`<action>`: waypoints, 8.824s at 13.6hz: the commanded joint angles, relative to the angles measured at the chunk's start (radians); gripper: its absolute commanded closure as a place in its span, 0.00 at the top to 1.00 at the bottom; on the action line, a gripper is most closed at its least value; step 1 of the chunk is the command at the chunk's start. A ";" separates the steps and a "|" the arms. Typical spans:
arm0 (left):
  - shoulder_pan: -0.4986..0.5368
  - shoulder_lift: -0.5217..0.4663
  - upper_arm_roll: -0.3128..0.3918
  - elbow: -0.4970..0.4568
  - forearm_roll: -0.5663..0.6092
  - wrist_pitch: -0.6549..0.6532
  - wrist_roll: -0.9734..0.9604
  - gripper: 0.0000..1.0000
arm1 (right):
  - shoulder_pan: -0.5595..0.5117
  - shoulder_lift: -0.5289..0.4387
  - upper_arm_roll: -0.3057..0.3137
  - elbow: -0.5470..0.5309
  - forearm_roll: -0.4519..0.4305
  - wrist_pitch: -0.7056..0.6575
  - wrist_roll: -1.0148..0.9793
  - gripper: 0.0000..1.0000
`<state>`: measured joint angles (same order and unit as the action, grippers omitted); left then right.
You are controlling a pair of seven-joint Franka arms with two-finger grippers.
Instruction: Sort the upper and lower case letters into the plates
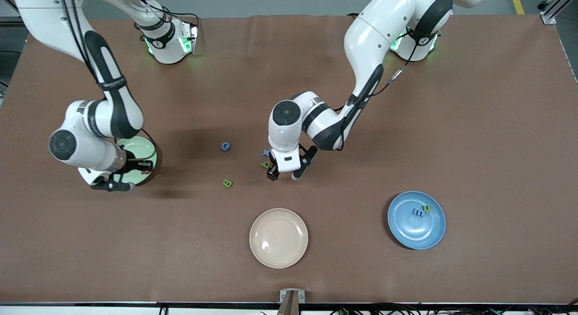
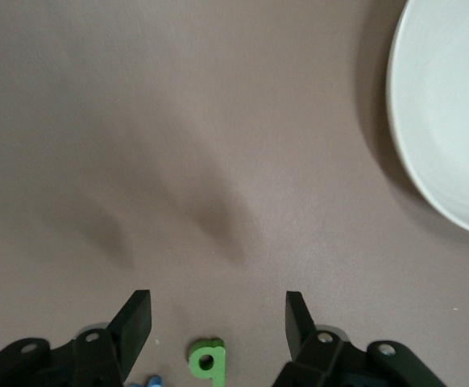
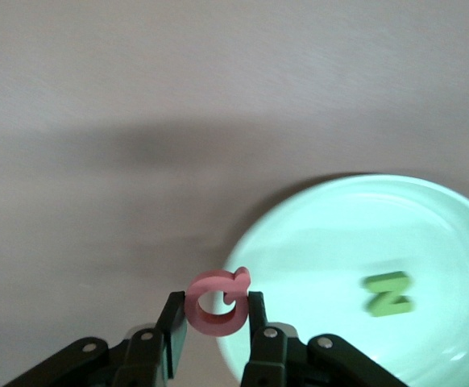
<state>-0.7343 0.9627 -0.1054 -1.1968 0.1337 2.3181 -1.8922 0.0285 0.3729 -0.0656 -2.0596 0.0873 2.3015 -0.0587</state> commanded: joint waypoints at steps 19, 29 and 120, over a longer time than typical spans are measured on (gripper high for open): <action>-0.083 0.175 0.013 0.183 -0.058 -0.010 -0.030 0.26 | 0.080 -0.060 0.029 -0.033 0.014 0.009 0.211 0.99; -0.030 0.045 0.010 0.163 -0.051 -0.136 -0.028 0.00 | 0.393 0.231 0.027 0.306 0.017 0.032 0.899 0.99; 0.676 -0.105 -0.068 -0.026 0.066 -0.229 0.828 1.00 | 0.544 0.055 0.029 -0.159 0.068 0.257 0.755 0.77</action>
<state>-0.0551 0.8922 -0.1701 -1.2119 0.2051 2.0995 -1.0672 0.5530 0.4488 -0.0302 -2.2046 0.1363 2.5759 0.6917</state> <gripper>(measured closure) 0.167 0.150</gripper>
